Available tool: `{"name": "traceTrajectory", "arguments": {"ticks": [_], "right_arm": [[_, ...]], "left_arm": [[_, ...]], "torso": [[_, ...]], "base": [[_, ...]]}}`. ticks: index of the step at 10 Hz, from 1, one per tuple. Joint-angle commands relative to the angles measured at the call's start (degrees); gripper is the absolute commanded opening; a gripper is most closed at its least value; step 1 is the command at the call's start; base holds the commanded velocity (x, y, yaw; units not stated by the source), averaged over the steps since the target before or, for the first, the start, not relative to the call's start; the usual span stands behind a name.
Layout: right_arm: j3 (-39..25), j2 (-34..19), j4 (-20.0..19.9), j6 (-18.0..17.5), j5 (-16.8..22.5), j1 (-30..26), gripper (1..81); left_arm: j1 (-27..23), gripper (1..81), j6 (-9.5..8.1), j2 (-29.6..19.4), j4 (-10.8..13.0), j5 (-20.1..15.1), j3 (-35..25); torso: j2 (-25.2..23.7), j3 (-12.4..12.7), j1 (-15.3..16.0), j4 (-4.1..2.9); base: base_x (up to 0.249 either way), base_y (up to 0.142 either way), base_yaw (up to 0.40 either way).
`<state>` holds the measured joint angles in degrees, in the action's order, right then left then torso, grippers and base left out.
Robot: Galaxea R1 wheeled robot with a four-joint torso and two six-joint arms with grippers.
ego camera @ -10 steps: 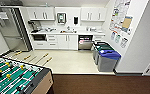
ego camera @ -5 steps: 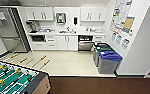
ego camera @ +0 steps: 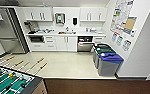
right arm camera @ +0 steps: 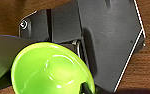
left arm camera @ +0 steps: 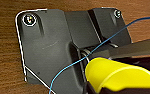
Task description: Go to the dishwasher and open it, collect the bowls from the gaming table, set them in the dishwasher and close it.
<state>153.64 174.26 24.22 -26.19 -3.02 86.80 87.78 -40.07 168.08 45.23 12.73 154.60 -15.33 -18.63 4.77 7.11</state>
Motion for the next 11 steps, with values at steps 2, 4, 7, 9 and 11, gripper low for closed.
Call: {"name": "traceTrajectory", "arguments": {"ticks": [2,4,7,9,11], "right_arm": [[-0.5,0.2,0.3,0.1,2.8,-2.0,1.0],[-0.5,0.2,0.3,0.1,2.8,-2.3,1.0],[0.0,0.1,0.2,-0.1,2.8,-2.3,1.0],[0.1,0.1,0.2,0.1,2.8,-2.4,1.0],[0.2,0.0,0.1,0.0,2.9,-2.7,1.0]], "left_arm": [[-1.3,1.0,0.34,-0.6,0.7,-1.9,0.0],[-1.4,1.0,0.26,-0.2,0.4,-1.8,0.0],[-1.4,1.0,-0.62,-0.3,-0.6,-0.3,0.0],[-1.3,1.0,-0.62,-0.2,-2.3,-0.2,0.0],[-1.2,1.0,-0.62,-0.1,-2.2,0.2,0.0]], "torso": [[0.0,0.0,0.0,0.00],[0.0,0.0,0.0,0.00],[0.0,0.0,0.0,0.00],[0.0,0.0,0.0,0.00],[0.0,0.0,0.0,0.00]], "base": [[0.153,-0.063,0.000],[0.153,-0.063,0.000],[0.153,-0.061,0.000],[0.152,0.000,0.000],[0.152,0.000,0.000]]}}
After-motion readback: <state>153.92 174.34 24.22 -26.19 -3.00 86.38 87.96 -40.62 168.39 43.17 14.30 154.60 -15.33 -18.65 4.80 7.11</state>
